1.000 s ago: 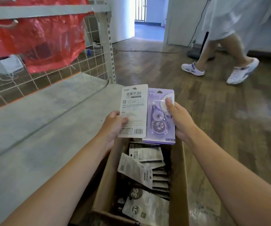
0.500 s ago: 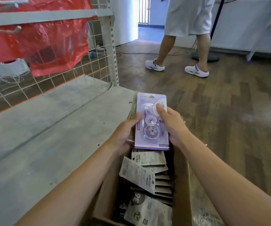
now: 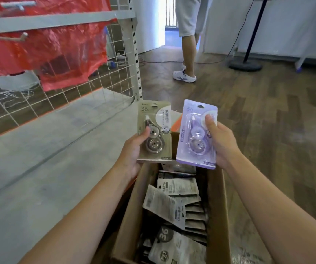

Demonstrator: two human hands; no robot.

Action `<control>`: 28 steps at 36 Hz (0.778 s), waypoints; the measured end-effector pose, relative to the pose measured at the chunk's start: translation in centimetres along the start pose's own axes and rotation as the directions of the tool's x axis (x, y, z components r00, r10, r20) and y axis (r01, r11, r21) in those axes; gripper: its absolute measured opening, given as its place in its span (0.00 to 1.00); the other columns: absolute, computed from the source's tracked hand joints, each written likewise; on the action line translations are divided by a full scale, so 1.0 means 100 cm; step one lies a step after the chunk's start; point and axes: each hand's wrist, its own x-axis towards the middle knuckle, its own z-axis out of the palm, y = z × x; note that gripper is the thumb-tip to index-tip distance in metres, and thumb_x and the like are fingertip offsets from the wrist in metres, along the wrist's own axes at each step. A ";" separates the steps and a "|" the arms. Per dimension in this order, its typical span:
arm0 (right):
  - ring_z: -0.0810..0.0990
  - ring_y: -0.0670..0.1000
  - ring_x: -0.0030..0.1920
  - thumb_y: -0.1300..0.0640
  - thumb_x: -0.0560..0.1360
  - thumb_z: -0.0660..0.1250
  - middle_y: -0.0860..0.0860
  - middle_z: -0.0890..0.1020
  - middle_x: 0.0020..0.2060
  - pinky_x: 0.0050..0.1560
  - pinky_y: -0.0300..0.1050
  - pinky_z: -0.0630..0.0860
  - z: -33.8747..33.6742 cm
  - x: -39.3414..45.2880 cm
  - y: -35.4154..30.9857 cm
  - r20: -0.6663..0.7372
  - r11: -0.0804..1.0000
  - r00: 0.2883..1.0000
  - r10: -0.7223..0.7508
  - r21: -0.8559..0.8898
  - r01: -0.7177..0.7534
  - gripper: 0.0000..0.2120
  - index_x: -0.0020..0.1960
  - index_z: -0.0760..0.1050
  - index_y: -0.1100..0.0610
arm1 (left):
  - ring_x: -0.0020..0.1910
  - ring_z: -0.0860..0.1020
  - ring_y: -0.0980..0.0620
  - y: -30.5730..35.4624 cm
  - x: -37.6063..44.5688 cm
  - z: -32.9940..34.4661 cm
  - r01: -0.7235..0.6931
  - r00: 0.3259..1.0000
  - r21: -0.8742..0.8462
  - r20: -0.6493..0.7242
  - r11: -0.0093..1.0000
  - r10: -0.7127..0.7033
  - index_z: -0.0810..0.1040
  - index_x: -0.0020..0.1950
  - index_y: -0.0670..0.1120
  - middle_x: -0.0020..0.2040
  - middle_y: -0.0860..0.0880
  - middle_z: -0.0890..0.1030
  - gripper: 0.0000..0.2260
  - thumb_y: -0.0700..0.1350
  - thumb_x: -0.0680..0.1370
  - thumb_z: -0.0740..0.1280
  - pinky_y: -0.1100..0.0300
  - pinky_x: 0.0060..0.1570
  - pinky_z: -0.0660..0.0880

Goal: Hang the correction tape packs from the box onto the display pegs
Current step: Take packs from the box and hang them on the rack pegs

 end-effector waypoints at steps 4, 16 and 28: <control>0.83 0.58 0.50 0.48 0.79 0.63 0.57 0.84 0.50 0.56 0.59 0.79 0.013 -0.002 0.004 0.064 1.000 0.998 0.005 -0.027 -0.004 0.15 0.54 0.79 0.59 | 0.51 0.81 0.41 -0.010 0.004 0.003 0.025 0.999 0.033 -0.040 0.999 -0.024 0.79 0.55 0.40 0.56 0.38 0.81 0.21 0.51 0.67 0.70 0.46 0.56 0.77; 0.84 0.55 0.45 0.53 0.81 0.60 0.57 0.84 0.48 0.48 0.52 0.81 0.047 -0.032 0.046 0.014 0.979 0.979 0.203 0.008 -0.203 0.13 0.57 0.76 0.61 | 0.45 0.81 0.42 -0.022 -0.020 0.000 0.113 0.976 0.157 -0.204 0.981 -0.079 0.82 0.46 0.40 0.48 0.37 0.83 0.08 0.37 0.68 0.75 0.45 0.54 0.76; 0.84 0.58 0.51 0.55 0.75 0.69 0.58 0.84 0.51 0.52 0.55 0.80 0.058 -0.097 0.008 0.121 0.849 0.840 0.529 -0.105 -0.519 0.17 0.61 0.76 0.61 | 0.37 0.83 0.50 0.012 -0.090 -0.005 0.338 0.852 0.182 -0.476 0.923 -0.218 0.82 0.46 0.44 0.39 0.47 0.85 0.05 0.38 0.71 0.73 0.55 0.41 0.79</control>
